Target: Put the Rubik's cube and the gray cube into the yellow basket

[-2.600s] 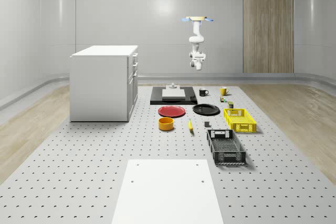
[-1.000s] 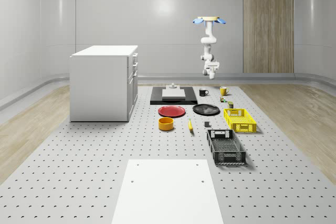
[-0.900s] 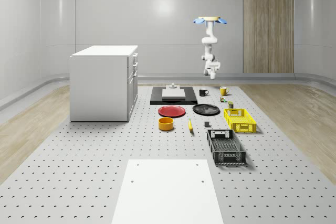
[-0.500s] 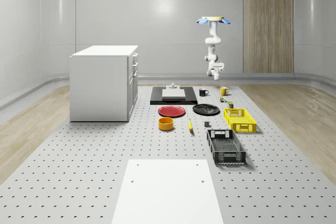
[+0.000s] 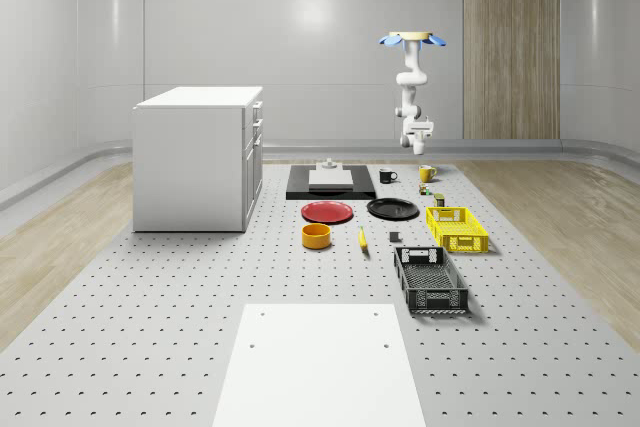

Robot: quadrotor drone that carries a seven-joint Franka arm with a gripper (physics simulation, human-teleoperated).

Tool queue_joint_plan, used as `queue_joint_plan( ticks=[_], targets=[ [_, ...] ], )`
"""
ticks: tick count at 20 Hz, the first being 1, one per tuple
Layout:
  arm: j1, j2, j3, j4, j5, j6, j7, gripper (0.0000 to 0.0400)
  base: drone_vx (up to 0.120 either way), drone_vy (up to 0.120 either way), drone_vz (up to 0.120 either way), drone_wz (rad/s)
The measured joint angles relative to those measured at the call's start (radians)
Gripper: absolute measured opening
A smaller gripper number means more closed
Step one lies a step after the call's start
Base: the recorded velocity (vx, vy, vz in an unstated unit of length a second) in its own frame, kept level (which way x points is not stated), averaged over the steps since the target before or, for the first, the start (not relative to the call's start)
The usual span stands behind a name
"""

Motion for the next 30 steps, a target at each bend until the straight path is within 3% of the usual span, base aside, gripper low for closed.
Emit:
queue_joint_plan(
  ticks=[12, 19, 22, 26, 30],
  targets=[
    [-0.024, -0.008, 0.078, -0.012, -0.11, 0.01, 0.014, 0.04, 0.12, 0.0, 0.0, 0.0],
    [-0.085, -0.024, 0.27, -0.07, -0.384, 0.023, 0.054, 0.04, 0.12, 0.0, -0.103, 0.0],
    [-0.14, -0.044, 0.425, -0.157, -0.615, 0.035, 0.095, 0.04, 0.12, 0.0, -0.12, 0.0],
    [-0.256, -0.093, 0.678, -0.378, -1.039, 0.047, 0.202, 0.04, 0.12, 0.0, -0.12, 0.0],
    [-0.438, -0.151, 0.902, -0.626, -1.473, 0.007, 0.372, 0.04, 0.12, 0.0, -0.12, 0.0]
  ],
)
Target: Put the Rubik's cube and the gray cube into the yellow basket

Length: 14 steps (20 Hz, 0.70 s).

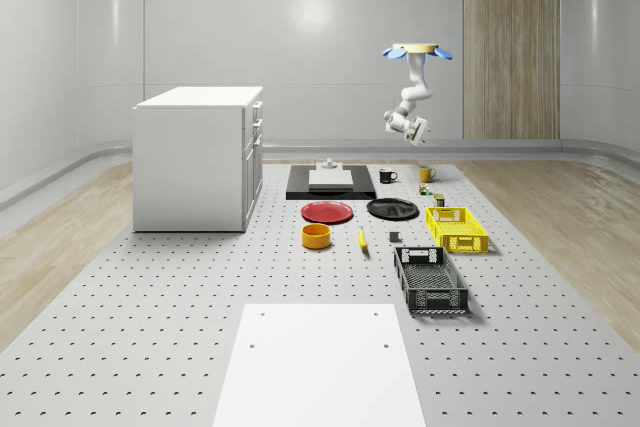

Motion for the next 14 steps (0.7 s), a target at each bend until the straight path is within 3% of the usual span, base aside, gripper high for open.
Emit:
queue_joint_plan(
  ticks=[4, 8, 10, 14],
  targets=[
    [-0.215, -0.052, 0.15, -0.141, -0.289, -0.092, 0.165, 0.04, 0.12, 0.0, -0.12, 0.0],
    [-0.381, -0.099, 0.238, -0.193, -0.425, -0.169, 0.276, 0.04, 0.12, 0.0, -0.12, 0.0],
    [-0.437, -0.119, 0.266, -0.204, -0.459, -0.194, 0.314, 0.04, 0.12, -0.04, -0.12, 0.0],
    [-0.512, -0.153, 0.302, -0.214, -0.49, -0.218, 0.363, 0.04, 0.12, -0.12, -0.12, 0.0]
  ],
)
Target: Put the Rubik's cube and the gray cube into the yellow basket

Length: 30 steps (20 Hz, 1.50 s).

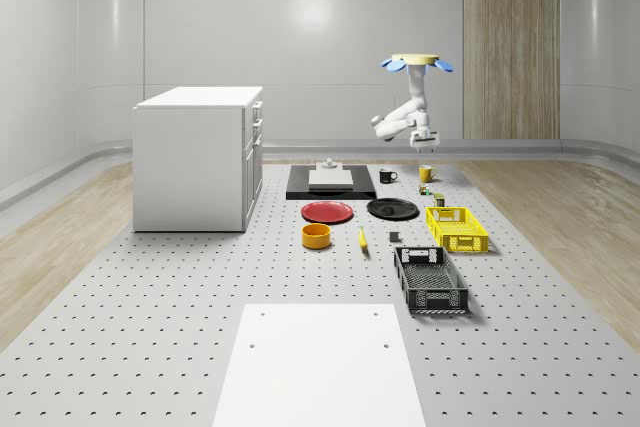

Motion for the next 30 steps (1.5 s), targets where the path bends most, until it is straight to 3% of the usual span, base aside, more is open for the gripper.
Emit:
queue_joint_plan(
  ticks=[4, 30],
  targets=[
    [-0.042, -0.028, 0.022, -0.003, -0.007, -0.003, 0.029, 0.04, 0.07, -0.12, -0.12, 0.0],
    [-0.122, -0.169, 0.081, 0.005, 0.052, 0.098, 0.096, 0.04, 0.0, 0.006, -0.12, 0.0]
  ],
)
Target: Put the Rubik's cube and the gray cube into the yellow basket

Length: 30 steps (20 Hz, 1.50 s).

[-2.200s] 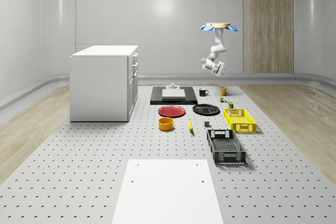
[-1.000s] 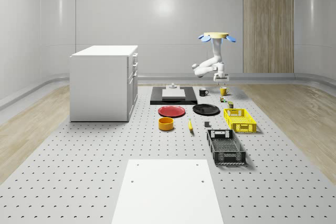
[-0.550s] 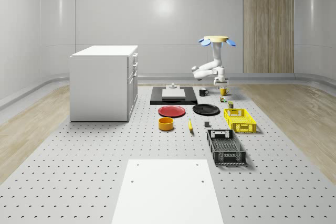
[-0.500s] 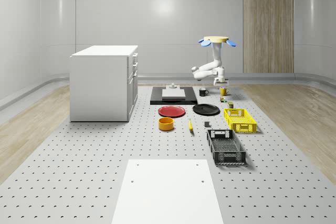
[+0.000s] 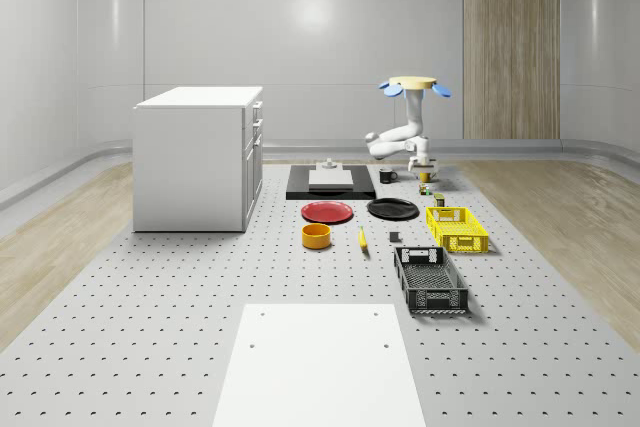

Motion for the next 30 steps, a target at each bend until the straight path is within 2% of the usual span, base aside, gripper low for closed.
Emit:
queue_joint_plan(
  ticks=[6, 17, 25, 30],
  targets=[
    [-0.009, -0.028, 0.008, 0.002, 0.014, 0.026, 0.008, 0.04, 0.08, 0.0, -0.013, 0.0],
    [-0.008, -0.098, -0.1, 0.026, -0.074, 0.129, 0.0, 0.04, 0.0, 0.0, 0.0, 0.0],
    [-0.016, -0.125, -0.134, 0.039, -0.101, 0.169, 0.001, 0.04, 0.0, 0.0, 0.0, 0.0],
    [-0.021, -0.137, -0.141, 0.043, -0.105, 0.184, 0.004, 0.035, 0.0, 0.0, 0.0, 0.0]
  ],
)
